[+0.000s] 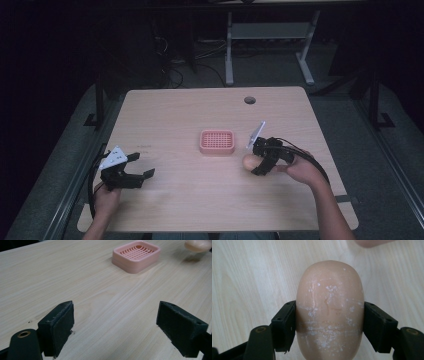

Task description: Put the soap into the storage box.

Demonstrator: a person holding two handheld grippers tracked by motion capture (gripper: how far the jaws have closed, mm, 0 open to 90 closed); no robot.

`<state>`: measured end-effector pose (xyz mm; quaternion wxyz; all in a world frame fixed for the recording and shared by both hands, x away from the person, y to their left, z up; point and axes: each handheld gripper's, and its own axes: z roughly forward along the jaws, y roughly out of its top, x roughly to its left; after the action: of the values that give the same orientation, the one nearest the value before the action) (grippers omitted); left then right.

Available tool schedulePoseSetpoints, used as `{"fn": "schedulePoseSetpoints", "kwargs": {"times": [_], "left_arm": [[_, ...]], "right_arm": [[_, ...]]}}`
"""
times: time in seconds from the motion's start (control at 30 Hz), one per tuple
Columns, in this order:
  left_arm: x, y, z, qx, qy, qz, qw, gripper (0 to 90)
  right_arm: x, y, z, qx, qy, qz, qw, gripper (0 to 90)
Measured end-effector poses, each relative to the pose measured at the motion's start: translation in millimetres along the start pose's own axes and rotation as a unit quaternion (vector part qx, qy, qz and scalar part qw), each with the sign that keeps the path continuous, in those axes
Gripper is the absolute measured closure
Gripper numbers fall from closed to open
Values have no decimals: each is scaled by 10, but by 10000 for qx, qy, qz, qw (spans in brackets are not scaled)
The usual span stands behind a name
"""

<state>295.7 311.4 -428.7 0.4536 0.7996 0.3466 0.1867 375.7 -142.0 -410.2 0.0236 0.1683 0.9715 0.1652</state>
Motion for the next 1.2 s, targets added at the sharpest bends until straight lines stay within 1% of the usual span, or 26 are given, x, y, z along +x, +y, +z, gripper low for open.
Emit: {"fn": "schedulePoseSetpoints", "kwargs": {"times": [0.2, 0.23, 0.3, 0.47, 0.53, 0.6, 0.73, 0.83, 0.93, 1.03, 1.17, 1.2], "left_arm": [[4, 0, -4, 6, 3, -17, 10000, 143], [3, 0, -6, -5, 4, -38, 10000, 143], [5, -2, -6, -36, 10, -47, 10000, 143], [9, 0, -12, -29, 30, -48, 10000, 143], [8, 3, -22, -59, 58, -30, 10000, 143], [10, 2, -23, -113, 51, -64, 9999, 143], [11, 2, -20, -41, 35, -38, 10000, 143], [8, 3, -20, -75, 38, -51, 10000, 143], [14, 3, -22, -54, 39, -68, 10000, 143], [13, 4, -22, -75, 43, -75, 9999, 143], [12, 6, -23, -67, 42, -67, 9999, 143], [12, 6, -22, -64, 41, -80, 9999, 143]], "right_arm": [[-59, 99, -12, -47, 25, -52, 10000, 321], [-70, 108, -10, -50, 74, -28, 10000, 321], [-89, 124, 1, -25, 61, -37, 10000, 321], [-130, 155, 12, -32, 103, -4, 9999, 321], [-153, 179, 18, -43, 104, 21, 9999, 321], [-166, 198, 19, -61, 129, -2, 9999, 321], [-186, 235, 18, -85, 123, -22, 9999, 321], [-214, 248, 23, -171, 169, -3, 9997, 321], [-238, 267, 41, -154, 187, 36, 9997, 321], [-255, 311, 50, -69, 161, 0, 9998, 321], [-273, 391, 35, -124, 120, -74, 9998, 321], [-280, 418, 31, -140, 166, -77, 9997, 321]]}}
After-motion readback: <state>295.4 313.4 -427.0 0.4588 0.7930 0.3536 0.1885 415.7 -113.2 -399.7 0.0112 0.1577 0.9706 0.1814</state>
